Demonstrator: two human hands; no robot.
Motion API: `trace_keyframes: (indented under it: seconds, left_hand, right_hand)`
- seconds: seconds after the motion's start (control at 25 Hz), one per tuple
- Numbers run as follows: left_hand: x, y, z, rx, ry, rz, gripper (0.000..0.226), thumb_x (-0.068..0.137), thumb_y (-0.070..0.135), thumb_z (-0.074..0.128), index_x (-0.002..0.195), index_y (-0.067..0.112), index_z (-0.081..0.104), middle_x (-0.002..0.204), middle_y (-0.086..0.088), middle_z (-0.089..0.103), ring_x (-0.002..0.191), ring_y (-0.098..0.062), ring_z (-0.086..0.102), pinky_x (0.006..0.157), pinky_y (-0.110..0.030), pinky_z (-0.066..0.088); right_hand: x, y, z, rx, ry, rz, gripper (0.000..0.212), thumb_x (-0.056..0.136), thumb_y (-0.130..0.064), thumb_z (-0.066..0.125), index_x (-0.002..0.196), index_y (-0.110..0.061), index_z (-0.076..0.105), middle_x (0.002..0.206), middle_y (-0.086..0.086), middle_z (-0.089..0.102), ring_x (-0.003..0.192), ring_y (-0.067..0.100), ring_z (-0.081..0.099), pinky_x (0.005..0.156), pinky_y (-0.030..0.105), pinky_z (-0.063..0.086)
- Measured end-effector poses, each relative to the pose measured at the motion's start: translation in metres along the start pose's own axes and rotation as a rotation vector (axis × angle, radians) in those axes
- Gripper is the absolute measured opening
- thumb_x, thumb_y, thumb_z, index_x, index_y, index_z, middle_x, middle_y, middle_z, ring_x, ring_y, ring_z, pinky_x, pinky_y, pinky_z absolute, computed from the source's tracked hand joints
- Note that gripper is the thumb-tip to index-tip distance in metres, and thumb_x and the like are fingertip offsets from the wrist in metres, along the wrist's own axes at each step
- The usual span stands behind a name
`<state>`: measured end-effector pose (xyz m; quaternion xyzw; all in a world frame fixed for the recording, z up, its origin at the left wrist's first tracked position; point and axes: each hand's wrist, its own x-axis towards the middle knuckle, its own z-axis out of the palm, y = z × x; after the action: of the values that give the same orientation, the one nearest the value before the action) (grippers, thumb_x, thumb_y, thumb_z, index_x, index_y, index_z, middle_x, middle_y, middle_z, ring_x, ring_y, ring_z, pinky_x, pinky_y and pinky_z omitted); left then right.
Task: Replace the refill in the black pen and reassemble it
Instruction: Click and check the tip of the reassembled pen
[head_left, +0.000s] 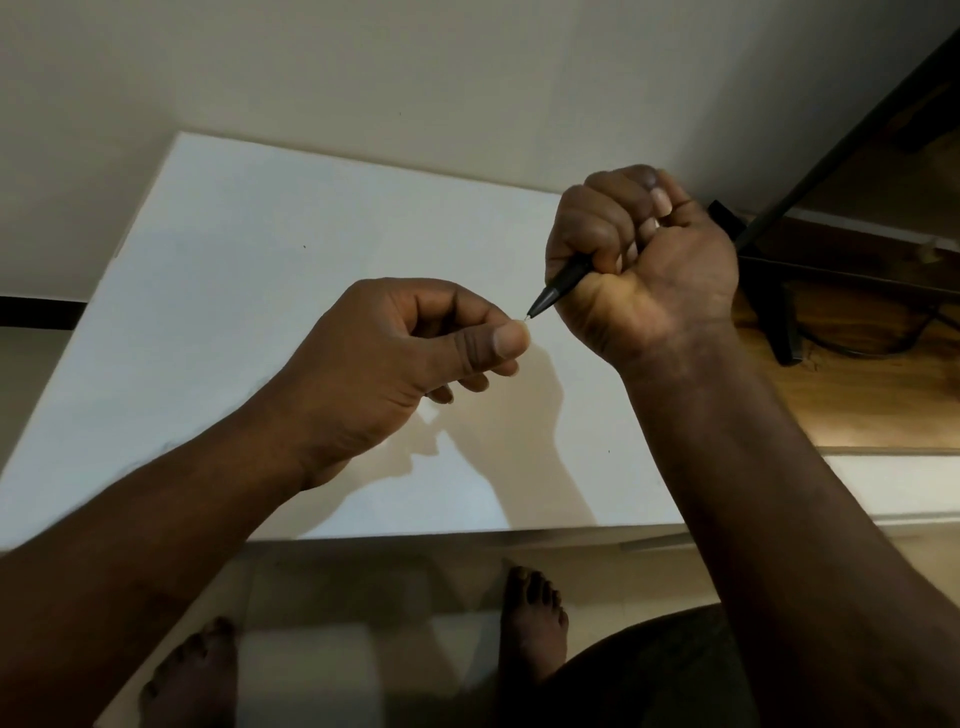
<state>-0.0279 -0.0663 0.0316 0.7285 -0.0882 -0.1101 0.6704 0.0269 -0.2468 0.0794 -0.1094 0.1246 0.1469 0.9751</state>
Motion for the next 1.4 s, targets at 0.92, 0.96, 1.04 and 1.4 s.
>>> trace_keyframes:
  seconds: [0.92,0.96,1.04,1.4]
  left_hand:
    - [0.001,-0.0026,-0.0037,-0.026,-0.007,0.001,0.035,0.078,0.054,0.074,0.095,0.025,0.081,0.091,0.004,0.083,0.078,-0.008,0.076,0.064,-0.017,0.055]
    - [0.001,-0.0027,-0.0035,-0.026,-0.007,0.001,0.034,0.078,0.054,0.074,0.095,0.025,0.081,0.091,0.005,0.083,0.078,-0.008,0.076,0.064,-0.017,0.055]
    - [0.0012,-0.0033,-0.003,-0.025,-0.005,-0.003,0.032,0.08,0.053,0.076,0.095,0.025,0.081,0.091,0.005,0.083,0.078,-0.008,0.076,0.064,-0.017,0.056]
    - [0.0019,-0.0036,-0.0039,-0.036,-0.006,-0.016,0.034,0.075,0.058,0.077,0.093,0.029,0.081,0.091,0.005,0.083,0.077,-0.007,0.075,0.063,-0.017,0.055]
  right_hand:
    - [-0.0003,0.0005,0.0016,-0.028,-0.041,-0.03,0.055,0.11,-0.034,0.025,0.058,-0.016,0.036,0.048,-0.003,0.025,0.047,0.009,0.013,0.042,0.023,0.016]
    - [-0.0004,0.0003,0.0019,-0.026,-0.042,-0.032,0.055,0.11,-0.034,0.025,0.058,-0.017,0.035,0.048,-0.004,0.024,0.047,0.009,0.013,0.042,0.023,0.016]
    - [-0.001,0.0003,0.0024,-0.028,-0.041,-0.038,0.054,0.109,-0.034,0.026,0.059,-0.017,0.035,0.05,-0.005,0.022,0.047,0.009,0.013,0.042,0.023,0.015]
    - [0.001,-0.0014,0.0011,-0.057,-0.041,-0.071,0.051,0.106,-0.034,0.03,0.058,-0.017,0.036,0.048,-0.004,0.025,0.048,0.008,0.011,0.045,0.021,0.013]
